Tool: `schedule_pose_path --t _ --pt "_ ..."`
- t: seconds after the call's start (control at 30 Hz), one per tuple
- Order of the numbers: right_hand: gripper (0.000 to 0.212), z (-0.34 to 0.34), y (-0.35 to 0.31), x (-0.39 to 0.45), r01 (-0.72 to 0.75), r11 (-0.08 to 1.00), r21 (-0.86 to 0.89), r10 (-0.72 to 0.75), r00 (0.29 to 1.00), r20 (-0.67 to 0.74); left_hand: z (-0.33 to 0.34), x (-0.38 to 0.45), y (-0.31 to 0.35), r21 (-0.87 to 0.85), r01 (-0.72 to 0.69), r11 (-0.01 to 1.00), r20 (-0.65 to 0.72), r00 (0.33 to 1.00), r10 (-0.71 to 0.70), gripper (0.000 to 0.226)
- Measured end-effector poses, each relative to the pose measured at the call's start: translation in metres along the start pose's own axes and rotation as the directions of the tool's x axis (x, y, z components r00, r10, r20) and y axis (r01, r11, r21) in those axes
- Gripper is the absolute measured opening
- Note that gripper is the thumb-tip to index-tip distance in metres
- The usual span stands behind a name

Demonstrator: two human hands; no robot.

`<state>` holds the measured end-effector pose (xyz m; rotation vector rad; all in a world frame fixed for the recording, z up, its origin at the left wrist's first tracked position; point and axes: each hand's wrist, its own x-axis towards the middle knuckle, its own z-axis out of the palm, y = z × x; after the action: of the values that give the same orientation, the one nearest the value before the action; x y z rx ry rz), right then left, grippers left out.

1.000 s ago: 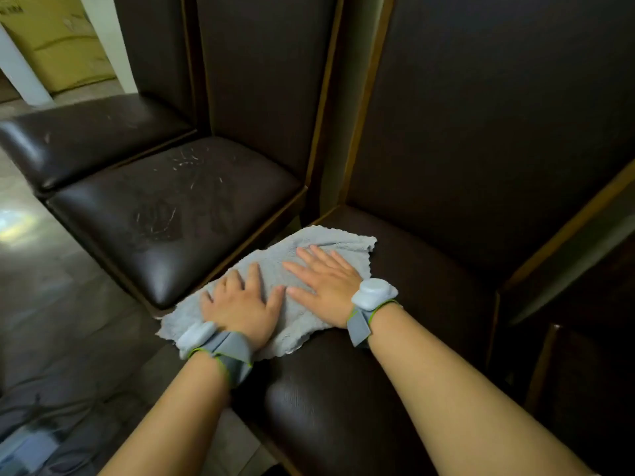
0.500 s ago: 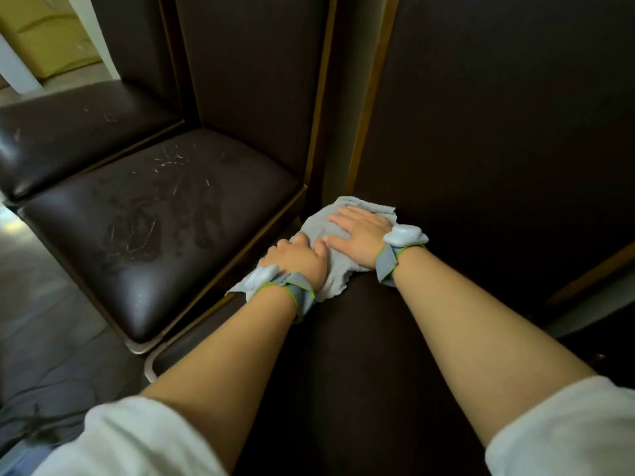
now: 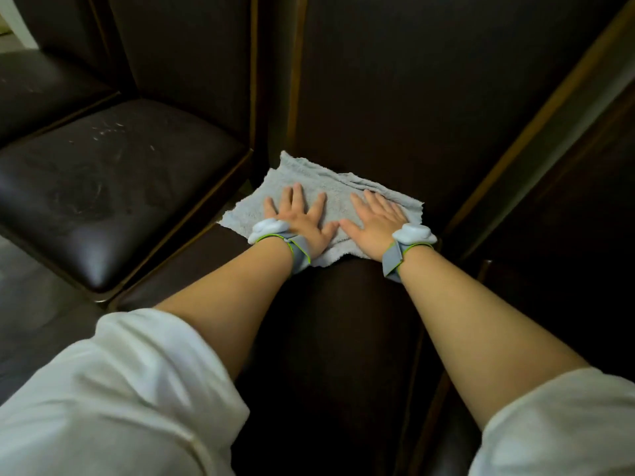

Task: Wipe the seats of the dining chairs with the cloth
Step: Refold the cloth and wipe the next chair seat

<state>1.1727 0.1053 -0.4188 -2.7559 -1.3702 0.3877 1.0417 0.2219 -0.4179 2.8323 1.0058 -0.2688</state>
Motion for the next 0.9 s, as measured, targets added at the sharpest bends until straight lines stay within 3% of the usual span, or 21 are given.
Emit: schedule_pose_path --t 0.07,0.3,0.9 --pt "0.070 0.005 0.010 -0.030 -0.051 0.999 0.007 0.052 0.998 -0.021 0.007 -0.015 0.016 0.007 -0.052 0.999 -0.041 0.998 0.053 0.071" --pt "0.071 0.022 0.003 -0.101 -0.156 0.984 0.086 0.161 0.986 -0.051 0.006 -0.055 0.028 0.037 -0.164 0.986 0.010 0.986 0.164 0.070" --pt "0.070 0.035 -0.024 -0.172 -0.190 0.970 0.153 0.194 0.981 -0.013 0.019 -0.125 0.025 0.028 -0.184 0.983 -0.010 0.983 0.184 0.069"
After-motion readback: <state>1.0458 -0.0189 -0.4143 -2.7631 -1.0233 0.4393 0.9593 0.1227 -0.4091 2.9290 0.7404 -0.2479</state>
